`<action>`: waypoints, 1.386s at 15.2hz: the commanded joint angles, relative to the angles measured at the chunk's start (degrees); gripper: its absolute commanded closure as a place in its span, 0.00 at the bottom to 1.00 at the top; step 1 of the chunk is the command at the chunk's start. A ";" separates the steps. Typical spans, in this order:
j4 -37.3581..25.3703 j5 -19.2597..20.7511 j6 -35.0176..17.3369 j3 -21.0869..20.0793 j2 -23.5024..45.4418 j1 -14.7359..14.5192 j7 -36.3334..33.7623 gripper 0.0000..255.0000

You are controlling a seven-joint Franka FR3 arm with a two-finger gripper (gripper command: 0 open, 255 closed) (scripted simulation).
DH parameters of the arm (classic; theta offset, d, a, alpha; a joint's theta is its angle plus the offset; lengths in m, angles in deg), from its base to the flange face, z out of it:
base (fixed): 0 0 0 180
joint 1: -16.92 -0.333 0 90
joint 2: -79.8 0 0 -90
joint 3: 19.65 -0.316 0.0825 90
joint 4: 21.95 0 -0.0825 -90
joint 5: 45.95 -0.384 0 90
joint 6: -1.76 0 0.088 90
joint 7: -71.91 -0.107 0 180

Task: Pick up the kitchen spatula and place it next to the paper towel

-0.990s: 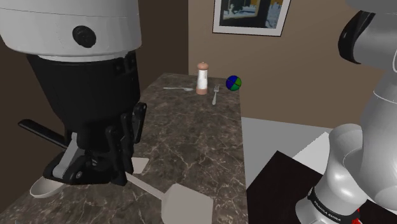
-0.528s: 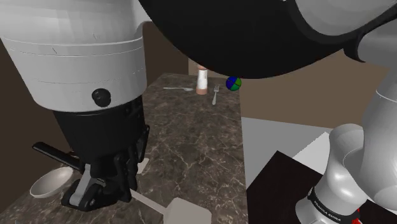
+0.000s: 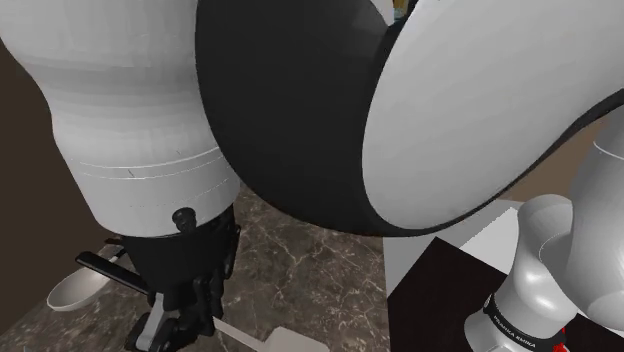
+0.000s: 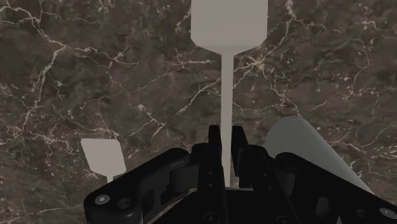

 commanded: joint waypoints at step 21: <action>14.03 2.02 -16.42 0.31 2.77 -0.12 -1.75 1.00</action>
